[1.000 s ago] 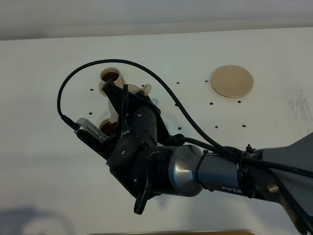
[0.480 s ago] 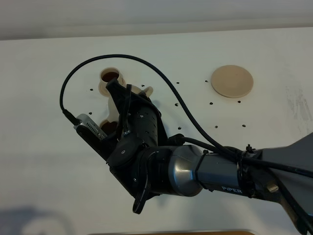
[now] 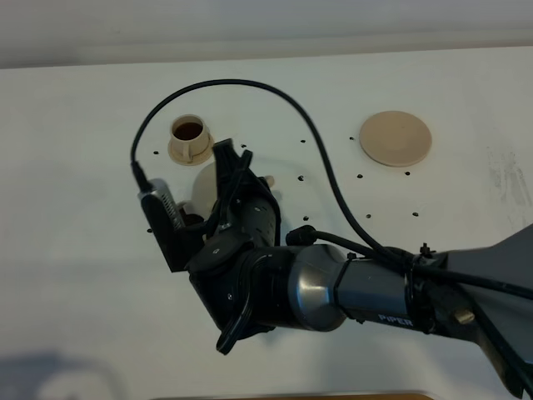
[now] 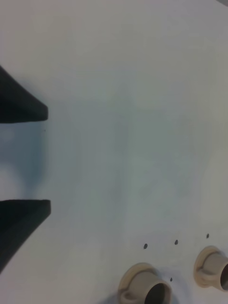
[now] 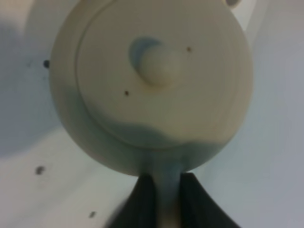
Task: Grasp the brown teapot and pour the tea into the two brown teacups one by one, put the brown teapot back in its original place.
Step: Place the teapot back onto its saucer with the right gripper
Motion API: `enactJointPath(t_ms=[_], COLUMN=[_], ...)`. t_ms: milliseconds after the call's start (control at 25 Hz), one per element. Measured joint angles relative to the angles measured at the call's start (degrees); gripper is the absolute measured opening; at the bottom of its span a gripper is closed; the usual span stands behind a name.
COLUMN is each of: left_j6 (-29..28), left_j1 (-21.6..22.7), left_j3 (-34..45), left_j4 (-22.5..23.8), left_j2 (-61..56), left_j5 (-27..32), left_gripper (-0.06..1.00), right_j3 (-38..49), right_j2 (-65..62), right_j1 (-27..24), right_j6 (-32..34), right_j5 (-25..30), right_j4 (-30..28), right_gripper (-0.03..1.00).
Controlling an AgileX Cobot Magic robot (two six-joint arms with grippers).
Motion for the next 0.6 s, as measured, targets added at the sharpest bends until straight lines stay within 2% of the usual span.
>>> enactJointPath(t_ms=[160,320,440,600], left_j6=[0.00,0.00,0.00,0.00], left_j1=[0.00,0.00,0.00,0.00], left_j3=[0.00,0.00,0.00,0.00], left_j4=[0.00,0.00,0.00,0.00], left_j2=[0.00,0.00,0.00,0.00], left_j5=[0.00,0.00,0.00,0.00], left_gripper=[0.44,0.44,0.44,0.44], right_j3=[0.00,0.00,0.00,0.00], right_j2=[-0.22,-3.80,-8.24,-12.26], right_j1=[-0.82,-2.29,-3.36,-5.12], right_j6=[5.95,11.98,15.05,15.93], right_j5=[0.17,0.38,0.66,-0.24], right_j4=[3.08,9.32,16.20,29.08], right_gripper=[0.09,0.09,0.09,0.09])
